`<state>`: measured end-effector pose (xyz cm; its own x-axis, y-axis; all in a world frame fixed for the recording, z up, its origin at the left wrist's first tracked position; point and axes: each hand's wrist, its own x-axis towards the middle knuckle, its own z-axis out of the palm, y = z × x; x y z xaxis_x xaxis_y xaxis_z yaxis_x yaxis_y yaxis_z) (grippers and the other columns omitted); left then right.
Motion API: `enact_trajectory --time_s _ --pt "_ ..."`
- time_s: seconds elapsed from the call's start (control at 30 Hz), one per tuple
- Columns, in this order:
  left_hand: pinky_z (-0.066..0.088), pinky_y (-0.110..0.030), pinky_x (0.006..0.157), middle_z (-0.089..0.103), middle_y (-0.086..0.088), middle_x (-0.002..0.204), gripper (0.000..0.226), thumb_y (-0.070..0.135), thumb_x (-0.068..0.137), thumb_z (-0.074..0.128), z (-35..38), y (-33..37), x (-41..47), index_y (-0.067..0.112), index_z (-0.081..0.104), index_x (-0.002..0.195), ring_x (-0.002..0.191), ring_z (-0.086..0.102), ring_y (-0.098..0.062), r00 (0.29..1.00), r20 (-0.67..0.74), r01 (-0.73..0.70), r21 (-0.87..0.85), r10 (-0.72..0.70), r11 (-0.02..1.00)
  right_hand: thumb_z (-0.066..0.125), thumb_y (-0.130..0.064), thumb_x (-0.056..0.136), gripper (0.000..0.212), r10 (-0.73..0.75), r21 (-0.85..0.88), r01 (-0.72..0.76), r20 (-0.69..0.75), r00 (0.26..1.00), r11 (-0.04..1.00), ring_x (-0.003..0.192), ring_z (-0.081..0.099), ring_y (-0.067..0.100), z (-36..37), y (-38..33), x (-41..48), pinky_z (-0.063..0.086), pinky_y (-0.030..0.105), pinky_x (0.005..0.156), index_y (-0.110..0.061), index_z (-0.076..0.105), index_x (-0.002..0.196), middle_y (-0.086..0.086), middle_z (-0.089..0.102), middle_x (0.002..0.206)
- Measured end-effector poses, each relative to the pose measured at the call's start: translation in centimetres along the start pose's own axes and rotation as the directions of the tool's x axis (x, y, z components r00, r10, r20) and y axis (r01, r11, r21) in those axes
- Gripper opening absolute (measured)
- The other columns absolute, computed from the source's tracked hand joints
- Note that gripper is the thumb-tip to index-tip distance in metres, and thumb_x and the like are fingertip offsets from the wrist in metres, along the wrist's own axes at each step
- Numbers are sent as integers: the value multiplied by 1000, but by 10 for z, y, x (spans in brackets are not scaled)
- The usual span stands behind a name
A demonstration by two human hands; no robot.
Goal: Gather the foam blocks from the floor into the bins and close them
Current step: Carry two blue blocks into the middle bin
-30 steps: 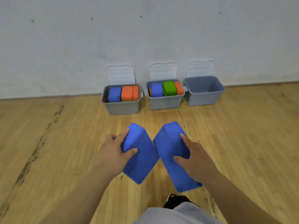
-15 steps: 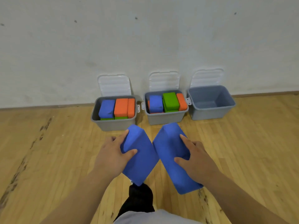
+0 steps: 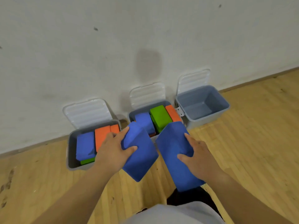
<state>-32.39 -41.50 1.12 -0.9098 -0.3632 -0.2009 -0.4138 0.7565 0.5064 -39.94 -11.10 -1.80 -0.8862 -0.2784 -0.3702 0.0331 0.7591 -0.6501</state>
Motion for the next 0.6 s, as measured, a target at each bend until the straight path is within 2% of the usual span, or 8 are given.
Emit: enact_trajectory --time_s 0.1,0.23,0.37,0.47,0.6 --pt "48 -34 88 38 9 120 81 63 88 67 7 -4 57 52 26 157 102 47 -13 998 31 52 -16 -51 999 71 -46 92 87 17 -16 -16 40 999 1000 136 43 18 -4 -8 66 34 24 92 -44 17 161 -2 32 155" --pt "45 -30 78 40 9 120 80 63 89 66 28 1 130 54 25 156 102 51 -14 992 65 112 -22 -111 993 72 -45 92 87 -2 -25 5 98 995 1000 143 37 17 -14 -9 164 31 23 97 -42 20 161 -5 30 161" --pt "45 -31 87 39 8 122 80 59 88 69 43 29 212 52 28 156 106 49 -14 979 83 193 -104 -184 976 71 -48 91 88 -12 -95 27 150 989 995 143 37 18 -53 -14 259 33 25 103 -43 19 161 -1 32 160" --pt "46 -34 95 38 9 122 80 59 86 72 51 63 270 52 30 155 111 49 -15 978 78 203 -148 -193 968 69 -48 93 86 -5 -131 28 172 985 991 136 45 22 -96 -21 320 35 25 95 -42 17 161 2 33 156" --pt "50 -41 96 37 10 122 80 60 85 71 63 107 337 56 29 153 113 51 -17 979 117 188 -177 -169 966 68 -49 94 86 53 -141 -32 150 987 990 128 48 23 -146 -18 381 35 26 90 -44 15 161 2 30 154"
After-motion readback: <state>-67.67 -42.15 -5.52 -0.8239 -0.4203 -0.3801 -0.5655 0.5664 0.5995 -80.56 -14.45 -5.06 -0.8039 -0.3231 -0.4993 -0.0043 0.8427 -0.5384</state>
